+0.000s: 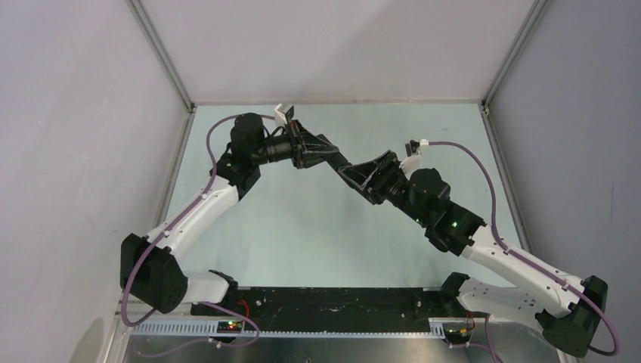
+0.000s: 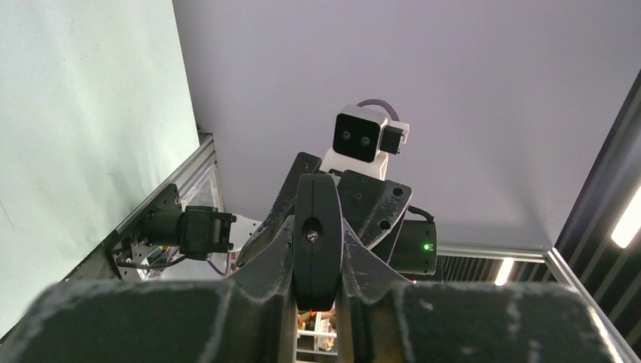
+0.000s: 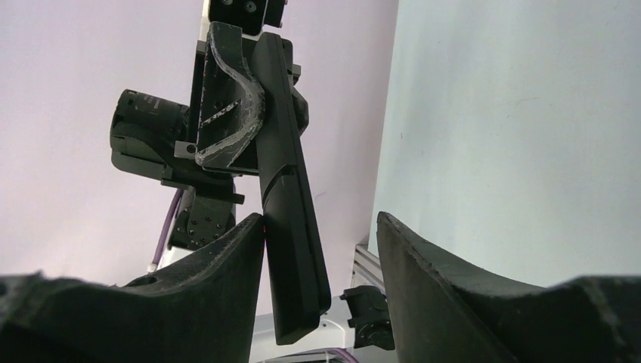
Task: Load the batteries into the remote control
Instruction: Load the battery cover into the remote control.
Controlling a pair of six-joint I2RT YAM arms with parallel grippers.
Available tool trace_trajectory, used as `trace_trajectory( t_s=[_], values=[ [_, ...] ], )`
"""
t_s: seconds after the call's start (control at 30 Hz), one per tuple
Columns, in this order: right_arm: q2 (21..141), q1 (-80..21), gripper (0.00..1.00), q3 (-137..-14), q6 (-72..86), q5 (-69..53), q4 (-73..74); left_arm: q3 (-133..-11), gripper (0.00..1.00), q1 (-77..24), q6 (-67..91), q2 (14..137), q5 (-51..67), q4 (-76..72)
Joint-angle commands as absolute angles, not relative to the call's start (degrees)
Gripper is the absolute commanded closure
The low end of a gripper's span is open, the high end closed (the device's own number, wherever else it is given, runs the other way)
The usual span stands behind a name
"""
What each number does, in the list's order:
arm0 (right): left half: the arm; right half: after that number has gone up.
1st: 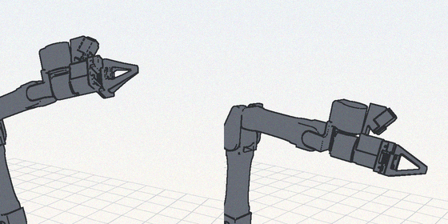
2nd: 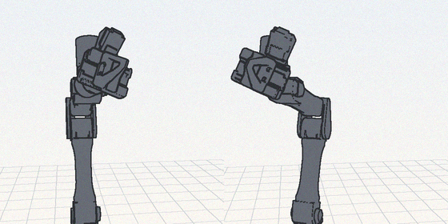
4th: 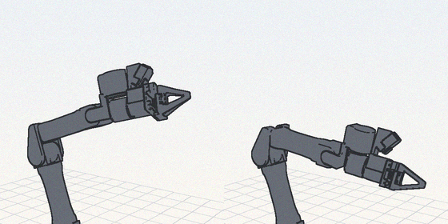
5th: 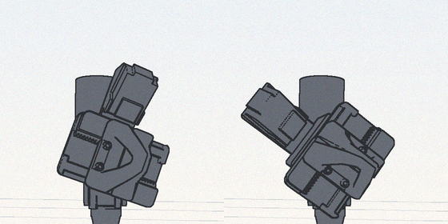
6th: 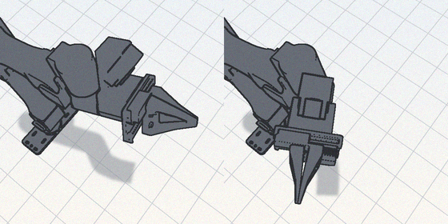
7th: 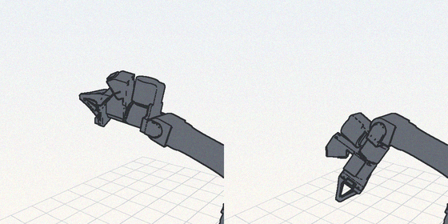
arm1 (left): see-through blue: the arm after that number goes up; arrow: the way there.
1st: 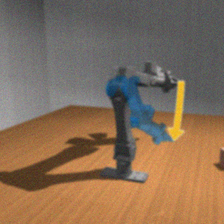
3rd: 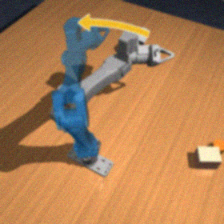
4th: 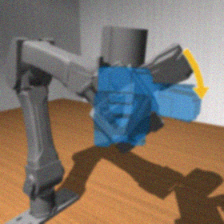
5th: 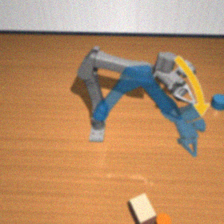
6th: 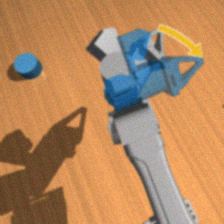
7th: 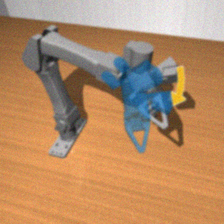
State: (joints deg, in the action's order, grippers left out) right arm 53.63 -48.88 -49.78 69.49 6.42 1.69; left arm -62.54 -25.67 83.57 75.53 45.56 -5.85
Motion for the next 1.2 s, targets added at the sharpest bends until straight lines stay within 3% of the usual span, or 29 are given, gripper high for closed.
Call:
trace_trajectory(
  t_s=[0.0,0.1,0.97,1.1,1.17],
  values=[
    [52.3,-48.6,0.41,-48.0,70.9,6.6,3.1,-63.1,1.0,-25.2,85.5,72.4,45.4,-10.2],
    [52.6,-48.4,0.42,-47.9,71.1,6.7,2.4,-63.3,1.0,-25.2,85.6,67.2,45.5,-10.3],
    [61.4,-48.1,0.48,-47.9,72.4,4.7,-11.3,-62.8,1.0,-26.1,91.0,67.0,46.9,-14.4],
    [61.3,-46.6,0.55,-47.9,75.7,1.5,-11.0,-62.6,1.0,-26.1,88.4,67.3,47.4,-14.4],
    [61.7,-45.4,0.63,-47.9,76.9,-1.8,-10.9,-62.5,1.0,-26.1,87.5,67.5,47.8,-14.3]
  ],
)
